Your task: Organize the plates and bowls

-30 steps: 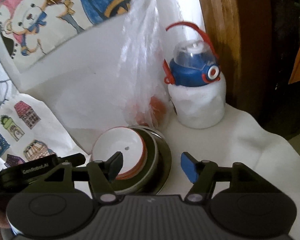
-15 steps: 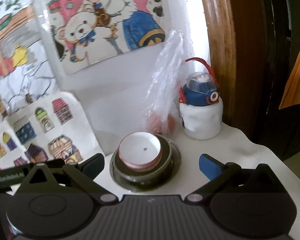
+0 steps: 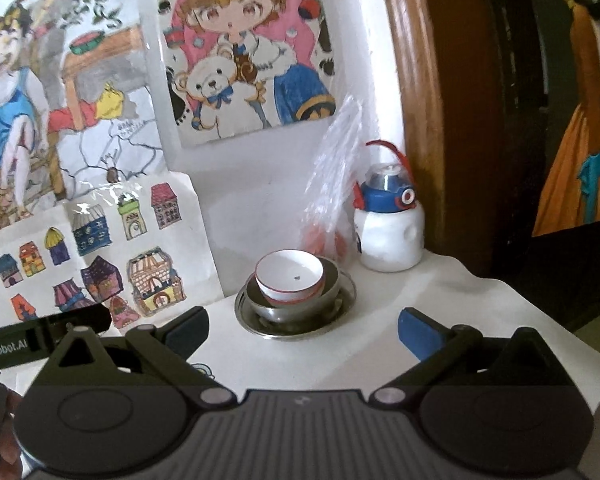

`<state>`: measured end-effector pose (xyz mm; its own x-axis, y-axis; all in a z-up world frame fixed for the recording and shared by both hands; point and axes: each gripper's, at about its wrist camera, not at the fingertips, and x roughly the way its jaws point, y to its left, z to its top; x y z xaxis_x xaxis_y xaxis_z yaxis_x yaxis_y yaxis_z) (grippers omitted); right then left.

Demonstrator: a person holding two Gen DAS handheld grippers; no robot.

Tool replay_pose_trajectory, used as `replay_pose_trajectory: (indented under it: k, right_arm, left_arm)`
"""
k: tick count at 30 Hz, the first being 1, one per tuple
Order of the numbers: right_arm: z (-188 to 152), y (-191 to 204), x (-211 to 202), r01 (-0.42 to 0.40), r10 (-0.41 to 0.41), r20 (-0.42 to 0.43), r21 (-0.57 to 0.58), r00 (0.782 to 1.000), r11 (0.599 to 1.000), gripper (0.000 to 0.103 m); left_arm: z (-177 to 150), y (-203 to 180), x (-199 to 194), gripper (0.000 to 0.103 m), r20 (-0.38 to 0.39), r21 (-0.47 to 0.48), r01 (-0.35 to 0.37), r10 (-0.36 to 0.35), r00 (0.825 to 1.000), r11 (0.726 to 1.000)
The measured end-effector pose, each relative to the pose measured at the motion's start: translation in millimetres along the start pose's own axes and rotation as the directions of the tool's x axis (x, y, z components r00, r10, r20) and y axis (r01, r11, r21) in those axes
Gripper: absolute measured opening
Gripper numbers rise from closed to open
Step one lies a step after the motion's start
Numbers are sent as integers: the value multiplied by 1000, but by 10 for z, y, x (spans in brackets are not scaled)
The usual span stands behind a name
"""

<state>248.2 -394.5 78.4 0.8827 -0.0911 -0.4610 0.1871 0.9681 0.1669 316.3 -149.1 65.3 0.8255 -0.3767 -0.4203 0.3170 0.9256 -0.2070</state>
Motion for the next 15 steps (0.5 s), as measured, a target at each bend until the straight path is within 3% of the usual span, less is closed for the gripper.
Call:
replay_pose_trajectory:
  k: [5, 15]
  right_arm:
    - [-232, 9, -259, 12, -11, 38, -18, 999, 1000, 103]
    - [-704, 116, -520, 32, -24, 106, -67, 994, 997, 103]
  left_arm:
    - [-259, -37, -269, 102, 53, 16, -9, 8, 999, 1000]
    - [-767, 3, -630, 102, 144, 96, -114, 99, 985, 989]
